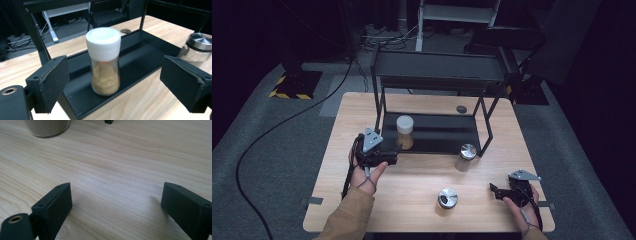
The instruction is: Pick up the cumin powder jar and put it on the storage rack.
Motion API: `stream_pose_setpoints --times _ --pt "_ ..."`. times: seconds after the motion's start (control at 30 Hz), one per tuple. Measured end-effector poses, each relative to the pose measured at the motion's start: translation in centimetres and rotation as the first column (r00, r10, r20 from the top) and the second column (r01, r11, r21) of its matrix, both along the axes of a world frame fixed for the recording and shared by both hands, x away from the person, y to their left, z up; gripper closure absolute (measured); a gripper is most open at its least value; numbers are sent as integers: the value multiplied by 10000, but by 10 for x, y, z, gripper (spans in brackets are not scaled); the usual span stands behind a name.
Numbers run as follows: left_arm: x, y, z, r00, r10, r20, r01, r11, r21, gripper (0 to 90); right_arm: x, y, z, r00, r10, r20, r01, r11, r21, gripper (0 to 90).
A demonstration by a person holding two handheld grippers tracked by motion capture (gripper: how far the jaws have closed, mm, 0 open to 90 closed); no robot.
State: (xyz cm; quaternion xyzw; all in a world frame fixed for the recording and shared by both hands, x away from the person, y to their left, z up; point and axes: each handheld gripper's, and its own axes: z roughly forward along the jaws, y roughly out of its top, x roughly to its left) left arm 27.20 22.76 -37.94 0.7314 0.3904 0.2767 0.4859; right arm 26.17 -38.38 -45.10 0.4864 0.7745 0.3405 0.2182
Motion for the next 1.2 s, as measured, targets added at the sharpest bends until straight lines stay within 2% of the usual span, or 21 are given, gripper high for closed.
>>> stream_pose_setpoints --times 0.1,0.43,0.7,0.9,1.2 --pt "-12 4 -3 10000 -31 1 31 10000 59 86 -1 0 0 10000 7 2 -7 10000 13 109" --pt "-31 8 -16 10000 -31 -84 32 9998 210 86 -4 -1 0 10000 60 24 -60 10000 7 118" --pt "-38 9 -31 9994 23 -342 -5 9985 539 87 -4 -1 0 10000 35 33 -35 10000 14 123" --pt "-42 11 -43 9974 113 -715 -64 9976 691 87 -4 -1 0 10000 36 36 -36 10000 12 123" --pt "-44 12 -53 9939 195 -1084 -60 9924 1232 87 -5 -1 0 10000 36 38 -36 10000 14 123"
